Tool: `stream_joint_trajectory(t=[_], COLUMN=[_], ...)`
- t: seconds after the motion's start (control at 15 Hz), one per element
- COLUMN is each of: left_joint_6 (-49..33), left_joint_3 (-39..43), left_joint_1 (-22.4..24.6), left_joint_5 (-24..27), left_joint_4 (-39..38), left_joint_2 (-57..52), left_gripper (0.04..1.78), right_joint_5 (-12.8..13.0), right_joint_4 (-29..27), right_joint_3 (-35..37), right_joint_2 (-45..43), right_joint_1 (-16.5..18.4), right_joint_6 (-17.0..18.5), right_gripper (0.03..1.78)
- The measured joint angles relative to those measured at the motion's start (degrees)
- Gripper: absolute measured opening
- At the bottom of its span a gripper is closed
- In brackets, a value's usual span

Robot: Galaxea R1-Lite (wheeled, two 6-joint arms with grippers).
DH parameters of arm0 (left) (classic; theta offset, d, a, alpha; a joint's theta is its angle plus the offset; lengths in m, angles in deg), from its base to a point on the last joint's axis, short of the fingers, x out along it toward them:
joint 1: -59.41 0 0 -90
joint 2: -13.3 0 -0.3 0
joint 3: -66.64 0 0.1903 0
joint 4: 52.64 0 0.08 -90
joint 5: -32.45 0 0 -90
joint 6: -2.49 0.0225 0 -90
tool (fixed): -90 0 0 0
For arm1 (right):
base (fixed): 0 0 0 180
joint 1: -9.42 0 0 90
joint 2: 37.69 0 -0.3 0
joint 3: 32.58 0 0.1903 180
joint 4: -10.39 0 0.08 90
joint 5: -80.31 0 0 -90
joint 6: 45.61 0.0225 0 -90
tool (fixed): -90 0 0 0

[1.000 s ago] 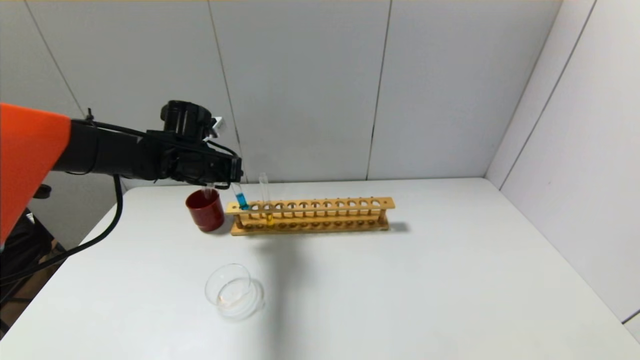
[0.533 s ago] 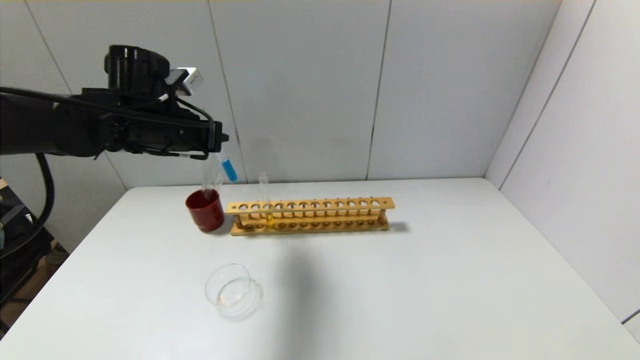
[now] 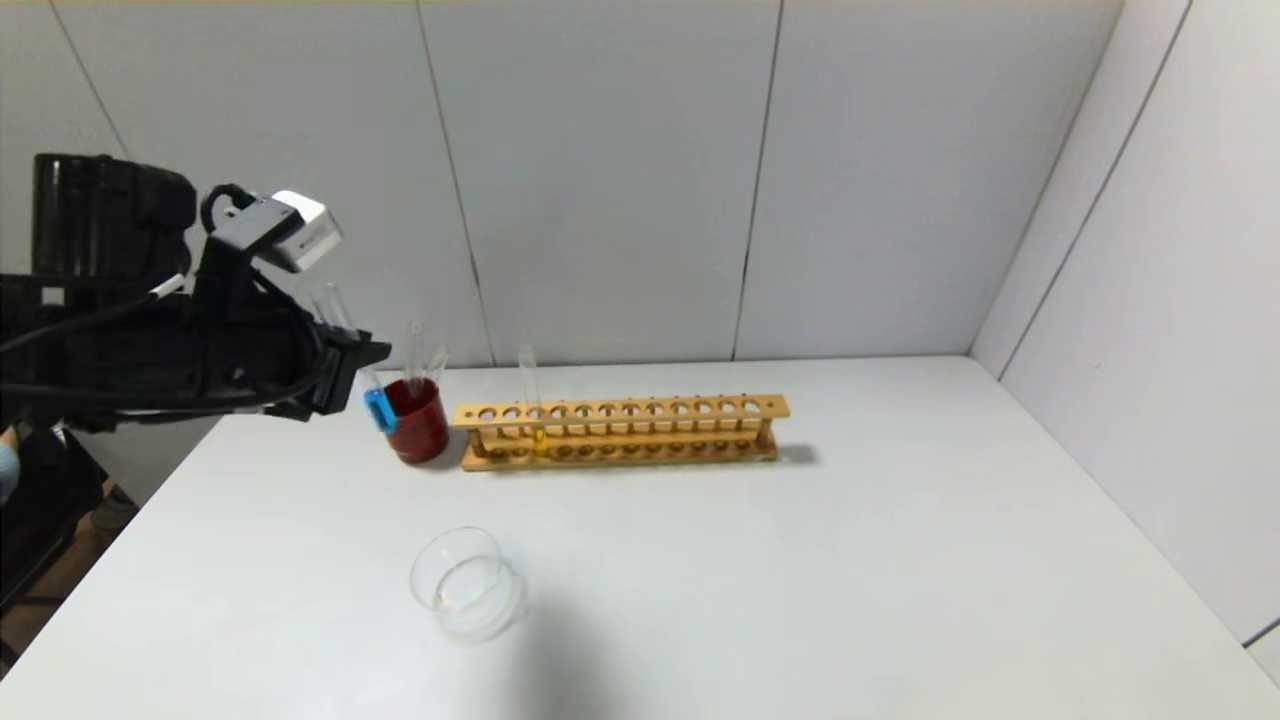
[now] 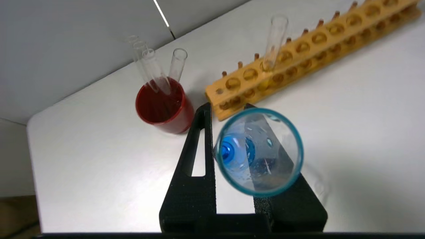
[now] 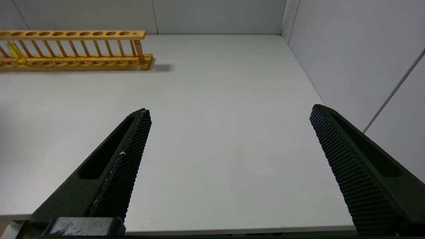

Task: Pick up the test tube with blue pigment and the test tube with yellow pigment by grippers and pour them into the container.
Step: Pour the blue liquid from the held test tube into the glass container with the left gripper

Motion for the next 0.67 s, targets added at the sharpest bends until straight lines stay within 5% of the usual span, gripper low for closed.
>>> stream_joint_trajectory(t=[0.27,0.67], left_joint_6=[13.6,33.7], left_joint_3=[9.3,10.9], left_joint_1=[1.4,4.4], left_joint_5=[6.7,12.9], left_joint_4=[-1.9,-2.3], left_joint_2=[-5.1,0.7], left_gripper=[0.34,0.34], right_joint_5=[0.0,0.0], right_joint_4=[0.0,0.0], right_joint_3=[0.0,0.0], right_joint_2=[0.0,0.0], right_joint_1=[0.0,0.0], right_joint_6=[0.0,0.0], right_gripper=[1.75,1.75])
